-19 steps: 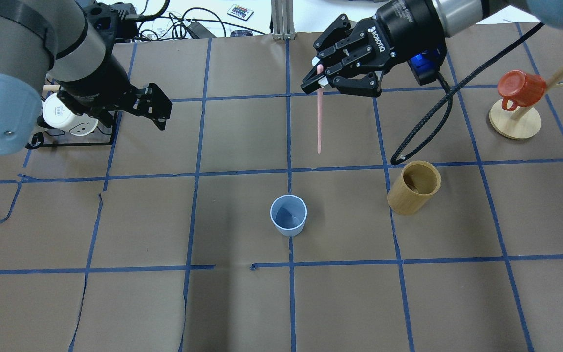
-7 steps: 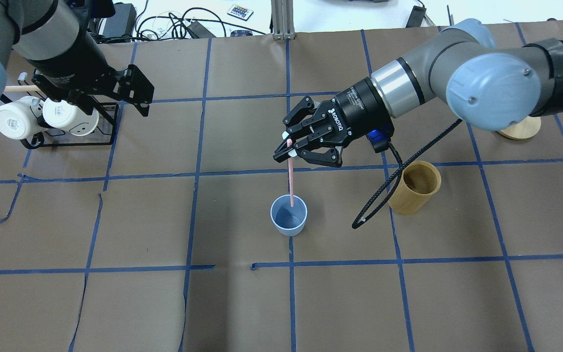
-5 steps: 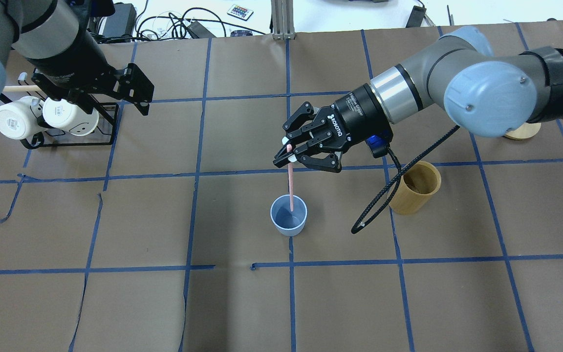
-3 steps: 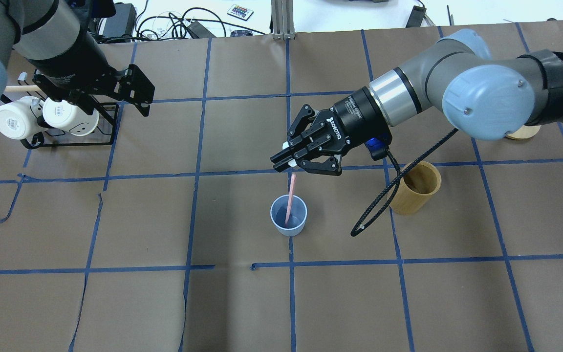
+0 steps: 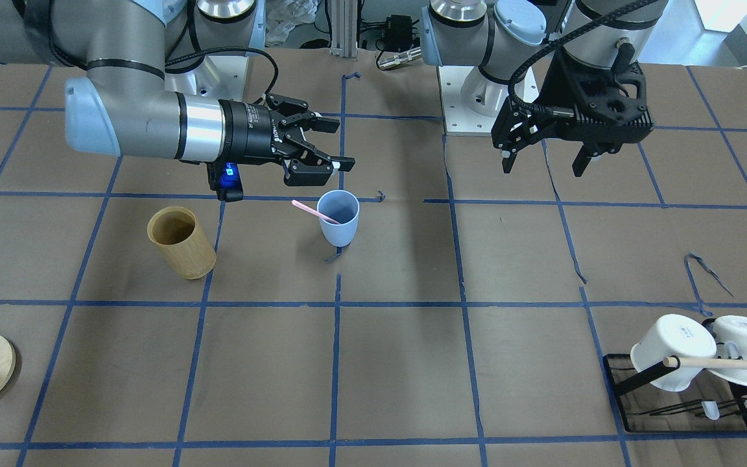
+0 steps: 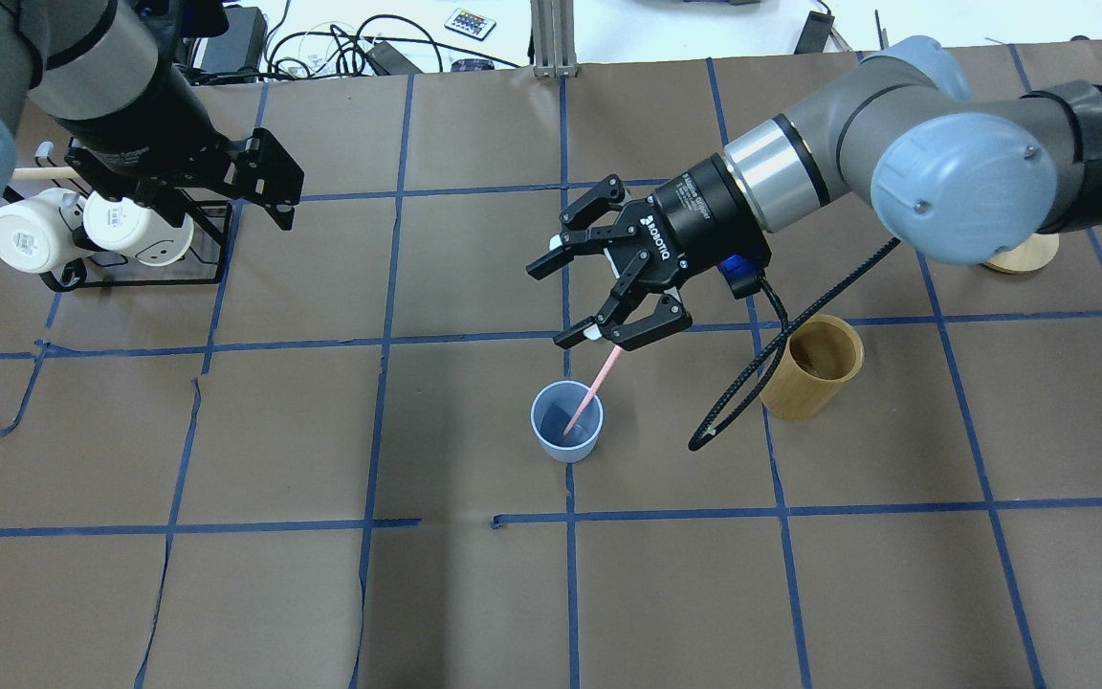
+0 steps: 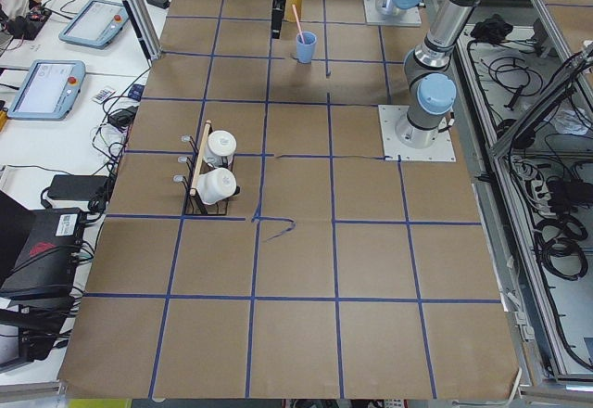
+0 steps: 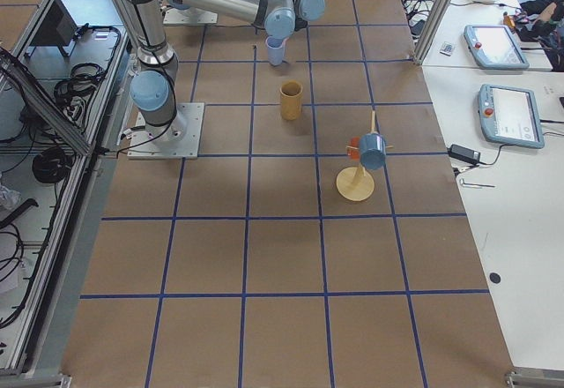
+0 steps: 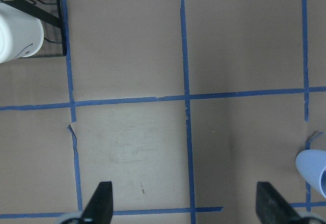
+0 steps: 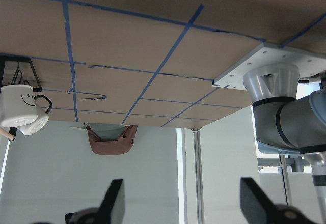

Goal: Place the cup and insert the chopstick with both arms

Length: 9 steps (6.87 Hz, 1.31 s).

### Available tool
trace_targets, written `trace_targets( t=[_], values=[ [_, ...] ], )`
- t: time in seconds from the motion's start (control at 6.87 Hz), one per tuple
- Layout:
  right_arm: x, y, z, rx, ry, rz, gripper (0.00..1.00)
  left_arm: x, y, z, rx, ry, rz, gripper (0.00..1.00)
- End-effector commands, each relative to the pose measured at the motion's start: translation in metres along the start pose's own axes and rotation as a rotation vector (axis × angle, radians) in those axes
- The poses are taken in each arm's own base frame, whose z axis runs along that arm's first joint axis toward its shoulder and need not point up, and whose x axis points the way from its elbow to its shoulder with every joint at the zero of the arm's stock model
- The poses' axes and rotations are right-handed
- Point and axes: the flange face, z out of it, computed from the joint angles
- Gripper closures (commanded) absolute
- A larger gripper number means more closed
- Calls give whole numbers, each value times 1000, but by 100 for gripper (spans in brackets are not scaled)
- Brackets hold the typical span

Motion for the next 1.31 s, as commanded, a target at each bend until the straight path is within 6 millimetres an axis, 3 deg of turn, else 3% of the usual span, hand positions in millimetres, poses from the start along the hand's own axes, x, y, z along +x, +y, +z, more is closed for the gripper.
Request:
trace_targets(
  t=[0.0, 0.15, 0.44, 0.58, 0.73, 0.87, 1.17],
  values=[
    [-19, 36, -49, 261, 8, -86, 0, 0, 0, 1, -1, 0, 0, 0],
    [-23, 56, -76, 424, 36, -146, 0, 1, 1, 1, -3, 0, 2, 0],
    [-21, 60, -109, 682, 168, -328, 0, 3, 2, 2, -4, 1, 5, 0],
    [-2, 74, -124, 771, 292, -443, 0, 4, -2, 4, -19, 2, -9, 0],
    [14, 86, -135, 803, 467, -736, 0, 5, -2, 2, -23, 2, -13, 0],
    [13, 85, -147, 858, 635, -950, 0, 6, -2, 2, -22, 7, -15, 0],
    [20, 92, -152, 931, 743, -970, 0, 9, -2, 1, -19, 39, -18, 0]
  ],
)
